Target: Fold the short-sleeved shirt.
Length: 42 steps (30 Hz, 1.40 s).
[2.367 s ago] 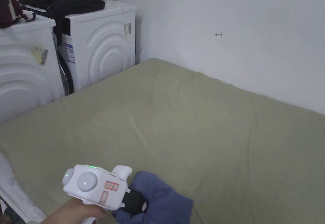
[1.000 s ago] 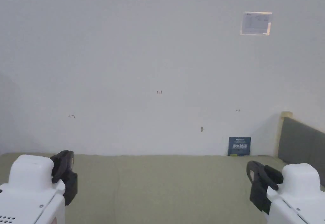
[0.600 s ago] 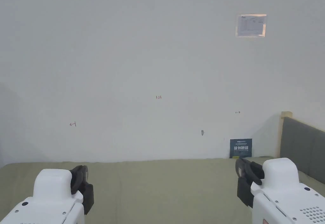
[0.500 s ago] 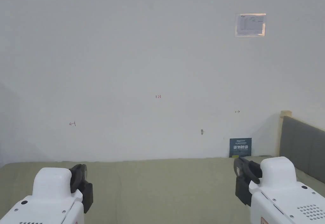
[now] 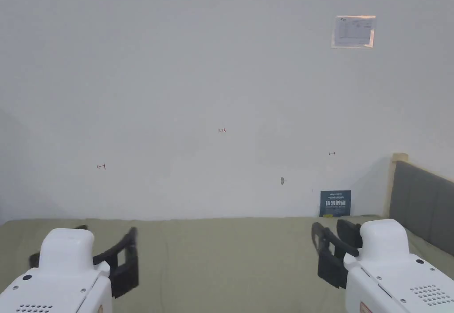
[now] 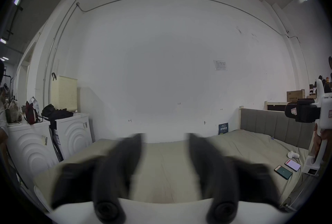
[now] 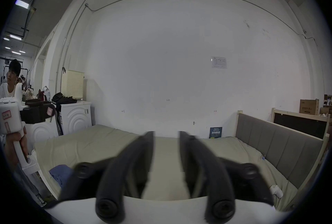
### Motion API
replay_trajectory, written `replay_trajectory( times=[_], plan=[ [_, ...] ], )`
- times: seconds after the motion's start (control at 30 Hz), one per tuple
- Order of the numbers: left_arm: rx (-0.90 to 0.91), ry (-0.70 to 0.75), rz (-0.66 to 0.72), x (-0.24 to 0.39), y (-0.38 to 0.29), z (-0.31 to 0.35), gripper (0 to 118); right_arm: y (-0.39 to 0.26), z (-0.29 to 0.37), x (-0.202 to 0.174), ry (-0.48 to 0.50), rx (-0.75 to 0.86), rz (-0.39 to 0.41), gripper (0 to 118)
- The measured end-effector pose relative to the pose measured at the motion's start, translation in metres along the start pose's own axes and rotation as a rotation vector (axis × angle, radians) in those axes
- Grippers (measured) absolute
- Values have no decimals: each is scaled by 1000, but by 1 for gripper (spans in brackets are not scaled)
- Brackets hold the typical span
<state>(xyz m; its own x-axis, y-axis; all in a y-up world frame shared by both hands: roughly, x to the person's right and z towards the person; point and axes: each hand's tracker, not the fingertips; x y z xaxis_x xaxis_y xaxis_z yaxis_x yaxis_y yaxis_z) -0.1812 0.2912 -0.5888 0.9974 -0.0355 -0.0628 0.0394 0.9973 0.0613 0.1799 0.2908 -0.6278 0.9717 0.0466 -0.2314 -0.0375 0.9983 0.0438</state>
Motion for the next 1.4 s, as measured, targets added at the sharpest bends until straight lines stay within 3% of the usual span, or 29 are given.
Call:
replay_trajectory(
  times=[0.03, 0.1, 0.13, 0.37, 0.47, 0.57, 0.63, 0.73, 0.93, 1.13, 1.27, 1.33, 1.4],
  plan=[
    [-12, -10, 9, -2, 0, -2, 114, 0, -1, -1, 5, -6, 0, 95],
    [-4, -9, 14, -3, -1, -2, 116, 1, -1, -3, 11, -13, 1, 101],
    [-1, 3, 9, -3, -1, -2, 118, 0, -1, -4, 13, -8, 3, 117],
    [8, 22, 24, -11, 4, -3, 118, 5, -6, -11, -44, -45, -14, 118],
    [11, 26, 25, -10, 3, -3, 118, 7, -4, -9, 4, -27, -119, 118],
    [12, 20, 29, -11, 4, -3, 118, 13, -3, -13, -80, -47, -161, 118],
    [10, 17, 31, -11, 3, -3, 118, 18, -7, -18, -175, -100, -123, 118],
    [6, 14, 29, -11, 2, -4, 118, 18, -9, -24, -217, -108, -60, 118],
    [9, 19, 32, -11, 0, -5, 118, 19, 0, -26, -137, -93, -85, 118],
    [-1, 16, 23, -9, -2, -5, 118, 22, 1, -30, -157, -82, -97, 118],
    [-7, 10, 25, -8, -4, -6, 118, 23, 2, -31, -118, -55, -91, 118],
    [-9, 8, 27, -8, -5, -6, 118, 23, 1, -28, -146, -41, -134, 118],
    [-12, 7, 29, -8, -6, -6, 118, 25, -1, -21, -111, -49, -190, 118]
  ],
)
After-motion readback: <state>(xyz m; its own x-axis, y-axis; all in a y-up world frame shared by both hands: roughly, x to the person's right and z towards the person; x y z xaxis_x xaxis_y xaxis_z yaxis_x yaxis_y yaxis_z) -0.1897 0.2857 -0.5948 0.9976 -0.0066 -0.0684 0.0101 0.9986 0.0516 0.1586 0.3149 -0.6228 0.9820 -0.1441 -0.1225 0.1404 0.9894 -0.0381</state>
